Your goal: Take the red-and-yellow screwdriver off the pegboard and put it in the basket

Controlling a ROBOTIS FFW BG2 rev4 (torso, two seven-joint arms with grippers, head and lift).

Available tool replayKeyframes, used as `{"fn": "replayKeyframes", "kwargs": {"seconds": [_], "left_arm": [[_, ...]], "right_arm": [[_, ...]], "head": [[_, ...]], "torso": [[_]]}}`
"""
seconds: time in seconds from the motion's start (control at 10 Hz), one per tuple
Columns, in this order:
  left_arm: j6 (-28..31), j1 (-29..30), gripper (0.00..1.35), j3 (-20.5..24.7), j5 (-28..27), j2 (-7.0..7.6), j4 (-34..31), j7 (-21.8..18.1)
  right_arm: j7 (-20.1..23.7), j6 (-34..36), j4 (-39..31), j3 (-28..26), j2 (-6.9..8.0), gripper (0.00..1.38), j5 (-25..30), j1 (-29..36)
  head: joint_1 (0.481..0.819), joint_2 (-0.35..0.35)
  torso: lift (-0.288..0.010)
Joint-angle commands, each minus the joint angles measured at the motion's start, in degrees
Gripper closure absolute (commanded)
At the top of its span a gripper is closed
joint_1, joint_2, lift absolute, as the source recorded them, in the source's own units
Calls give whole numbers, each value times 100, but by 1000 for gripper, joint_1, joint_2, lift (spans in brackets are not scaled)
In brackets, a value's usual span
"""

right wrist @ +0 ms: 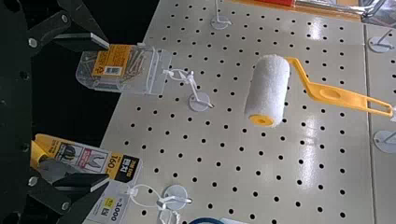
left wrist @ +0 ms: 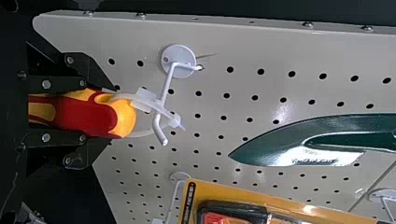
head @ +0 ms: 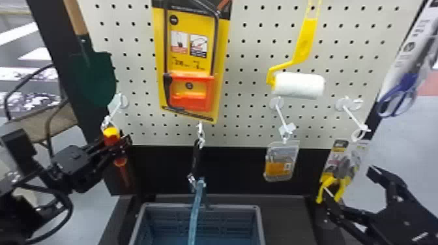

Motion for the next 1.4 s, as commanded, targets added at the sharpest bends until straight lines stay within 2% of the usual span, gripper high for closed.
{"fn": "replayKeyframes", "kwargs": {"seconds": [0.0,0.8,1.3], "left_arm": [[0,-12,1044,-9,1,0,0,0],[-9,-36,1044,-44,1,35,-28,0],[149,370,1046,140,1,-97,-563,8]], "right_arm": [[0,-8,0,0,0,282,0,0],[44,-8,42,0,0,282,9,-25],[44,-8,56,0,0,282,9,-12]], "head": [[549,0],[549,0],[549,0]], "torso": [[-100],[-100],[-100]]}}
